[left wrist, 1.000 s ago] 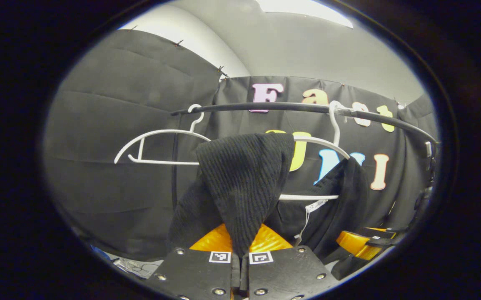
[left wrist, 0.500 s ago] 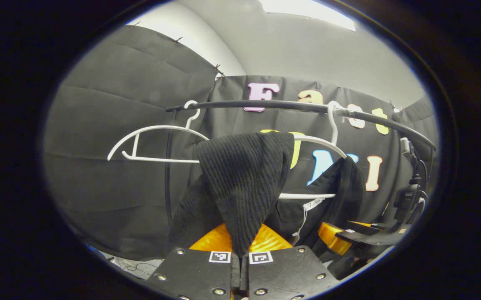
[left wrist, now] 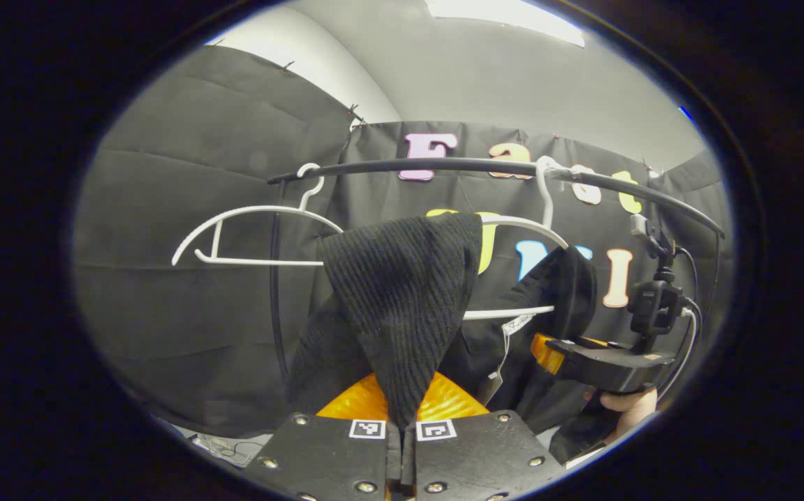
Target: Grasp the clothes on the hanger with both hands and then place them into the laundry hamper below.
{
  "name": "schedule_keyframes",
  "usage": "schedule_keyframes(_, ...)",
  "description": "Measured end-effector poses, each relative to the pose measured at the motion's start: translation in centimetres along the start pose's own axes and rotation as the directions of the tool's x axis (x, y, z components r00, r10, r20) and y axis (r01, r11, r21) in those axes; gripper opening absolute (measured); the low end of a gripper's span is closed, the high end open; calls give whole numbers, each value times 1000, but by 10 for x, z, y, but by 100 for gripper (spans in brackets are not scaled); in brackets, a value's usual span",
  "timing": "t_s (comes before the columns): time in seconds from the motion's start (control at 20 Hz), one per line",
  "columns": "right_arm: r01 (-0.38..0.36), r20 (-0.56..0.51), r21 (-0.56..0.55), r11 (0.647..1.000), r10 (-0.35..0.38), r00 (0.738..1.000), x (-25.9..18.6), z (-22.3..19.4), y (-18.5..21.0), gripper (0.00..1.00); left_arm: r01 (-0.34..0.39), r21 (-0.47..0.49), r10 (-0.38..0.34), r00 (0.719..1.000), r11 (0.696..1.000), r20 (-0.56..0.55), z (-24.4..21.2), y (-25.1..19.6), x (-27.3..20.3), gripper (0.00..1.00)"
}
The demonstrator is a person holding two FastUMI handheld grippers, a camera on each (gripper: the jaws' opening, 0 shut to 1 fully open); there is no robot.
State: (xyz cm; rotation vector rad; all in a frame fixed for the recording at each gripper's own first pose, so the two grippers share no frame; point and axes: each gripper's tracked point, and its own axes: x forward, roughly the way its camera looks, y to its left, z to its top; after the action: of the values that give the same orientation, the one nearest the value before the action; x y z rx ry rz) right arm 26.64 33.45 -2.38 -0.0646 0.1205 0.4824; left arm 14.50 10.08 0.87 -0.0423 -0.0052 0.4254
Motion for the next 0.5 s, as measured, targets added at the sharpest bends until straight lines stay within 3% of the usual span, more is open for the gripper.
schedule_keyframes(0.05, -15, 3, 1, 1000, 15, 1000, 0, -1, 3, 92, 5, 4, -5, 1000, 1000, 0, 1, 1, -2, 0)
schedule_keyframes(0.2, -83, 1, 13, 996, 83, 997, 0, 0, 13, 60, 24, 11, -24, 1000, 1000, 0, 3, 3, -8, 0)
schedule_keyframes(0.35, -147, 12, 70, 987, 147, 989, -2, 0, 14, 9, 60, 9, -60, 998, 998, -9, 2, 1, -13, 0)
schedule_keyframes(0.4, -175, 1, 71, 982, 175, 985, -4, 0, 16, 2, 72, 5, -72, 997, 997, -13, 1, 0, -14, 0)
schedule_keyframes(0.5, -180, 13, 40, 983, 179, 984, -9, 5, 3, 0, 104, -25, -104, 994, 994, -12, 3, -5, -14, 0)
